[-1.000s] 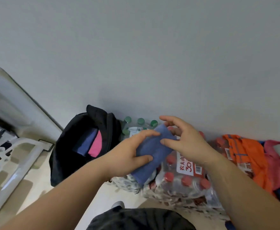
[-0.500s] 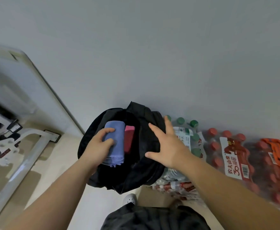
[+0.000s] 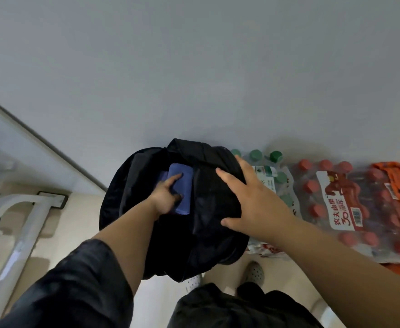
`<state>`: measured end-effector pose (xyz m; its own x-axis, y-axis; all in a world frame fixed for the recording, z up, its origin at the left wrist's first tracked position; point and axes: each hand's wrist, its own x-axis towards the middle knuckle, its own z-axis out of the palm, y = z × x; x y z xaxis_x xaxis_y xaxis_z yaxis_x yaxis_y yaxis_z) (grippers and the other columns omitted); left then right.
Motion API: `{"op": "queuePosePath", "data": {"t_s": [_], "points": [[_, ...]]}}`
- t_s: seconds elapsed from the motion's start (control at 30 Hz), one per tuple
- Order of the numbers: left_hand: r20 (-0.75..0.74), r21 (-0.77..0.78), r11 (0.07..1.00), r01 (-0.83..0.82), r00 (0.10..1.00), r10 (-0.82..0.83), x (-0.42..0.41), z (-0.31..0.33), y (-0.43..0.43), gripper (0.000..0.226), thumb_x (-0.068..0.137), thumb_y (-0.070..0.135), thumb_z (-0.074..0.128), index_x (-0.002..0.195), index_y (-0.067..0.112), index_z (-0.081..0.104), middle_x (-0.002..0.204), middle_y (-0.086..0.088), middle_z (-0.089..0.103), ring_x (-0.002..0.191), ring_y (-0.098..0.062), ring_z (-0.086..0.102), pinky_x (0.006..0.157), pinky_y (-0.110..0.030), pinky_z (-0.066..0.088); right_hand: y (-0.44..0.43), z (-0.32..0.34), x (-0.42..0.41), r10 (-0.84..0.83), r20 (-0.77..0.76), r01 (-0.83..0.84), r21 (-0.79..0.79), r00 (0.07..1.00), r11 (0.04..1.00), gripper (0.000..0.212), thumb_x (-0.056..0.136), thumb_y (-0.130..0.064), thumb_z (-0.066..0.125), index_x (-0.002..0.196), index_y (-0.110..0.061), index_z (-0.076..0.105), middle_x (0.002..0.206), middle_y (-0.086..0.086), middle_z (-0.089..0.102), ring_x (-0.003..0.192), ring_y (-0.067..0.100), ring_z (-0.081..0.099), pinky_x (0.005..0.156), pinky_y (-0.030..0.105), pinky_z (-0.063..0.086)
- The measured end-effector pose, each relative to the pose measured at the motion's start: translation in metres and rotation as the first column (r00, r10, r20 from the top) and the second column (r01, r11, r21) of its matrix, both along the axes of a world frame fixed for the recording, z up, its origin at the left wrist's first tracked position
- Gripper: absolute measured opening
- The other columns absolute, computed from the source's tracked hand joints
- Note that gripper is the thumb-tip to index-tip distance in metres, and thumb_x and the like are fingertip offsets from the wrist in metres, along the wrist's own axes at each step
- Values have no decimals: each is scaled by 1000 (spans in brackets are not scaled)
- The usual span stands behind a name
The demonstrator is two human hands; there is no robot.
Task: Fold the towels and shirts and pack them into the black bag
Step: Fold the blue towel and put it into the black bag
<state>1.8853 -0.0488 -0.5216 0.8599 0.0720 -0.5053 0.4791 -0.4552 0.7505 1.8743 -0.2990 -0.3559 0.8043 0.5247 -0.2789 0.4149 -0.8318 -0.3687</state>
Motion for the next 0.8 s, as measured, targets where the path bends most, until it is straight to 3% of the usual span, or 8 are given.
{"op": "queuePosePath", "data": {"t_s": [0.13,0.27,0.33,0.4,0.57,0.63,0.7,0.8], "points": [[-152,277,944,182,978,-144,3,-16,5,70,97,32,60,156,40,22,159,-17,18,138,-37,39,111,-35,37,-3,-2,1,-1,-4,1,23,1000,1000,111,74,-49,81,154,-50,4,161,-14,-25,142,24,36,93,29,51],[-55,263,940,218,976,-211,4,-17,10,73,95,19,62,156,33,26,151,-16,38,130,-32,48,100,-23,37,-5,-3,2,3,-7,-2,38,1000,999,112,74,-48,82,154,-49,6,162,-14,-23,141,23,38,93,31,52],[12,155,977,148,988,-151,7,-16,11,71,94,11,64,154,31,32,146,-11,47,124,-26,52,100,-25,41,-6,-3,2,5,1,-5,44,1000,999,112,73,-48,83,155,-49,7,162,-13,-21,141,22,38,92,31,53],[11,162,969,185,982,-189,9,-19,14,72,94,15,66,154,35,31,150,-12,44,128,-27,50,106,-30,41,-6,-3,2,2,1,-2,47,1000,999,112,72,-48,83,154,-49,7,162,-14,-21,141,21,37,93,31,53],[-161,489,786,378,925,-344,5,-20,24,68,95,51,58,153,48,24,162,-15,10,137,-39,39,112,-38,37,-5,-2,2,1,-22,0,30,1000,1000,111,74,-48,81,154,-51,3,160,-17,-23,144,19,32,96,29,51],[-161,626,652,428,889,-429,4,-16,23,66,98,57,45,156,45,16,163,-15,3,137,-40,35,114,-41,34,-5,-2,3,10,-23,-10,19,1000,1000,111,75,-50,79,154,-51,2,160,-17,-24,146,20,29,100,32,50],[-186,716,496,492,819,-543,3,-19,21,70,101,58,34,158,37,1,166,-9,-14,145,-40,17,121,-42,20,-6,-2,3,18,-13,-18,3,1000,1000,111,75,-53,79,154,-50,1,160,-16,-24,147,20,27,104,36,49],[-225,753,377,540,749,-624,1,-22,18,71,104,55,26,157,26,-13,158,3,-31,152,-32,-9,122,-35,-3,-7,-3,2,21,2,-21,1,1000,1000,109,76,-53,78,154,-50,1,161,-14,-22,149,20,24,106,39,47]]}}
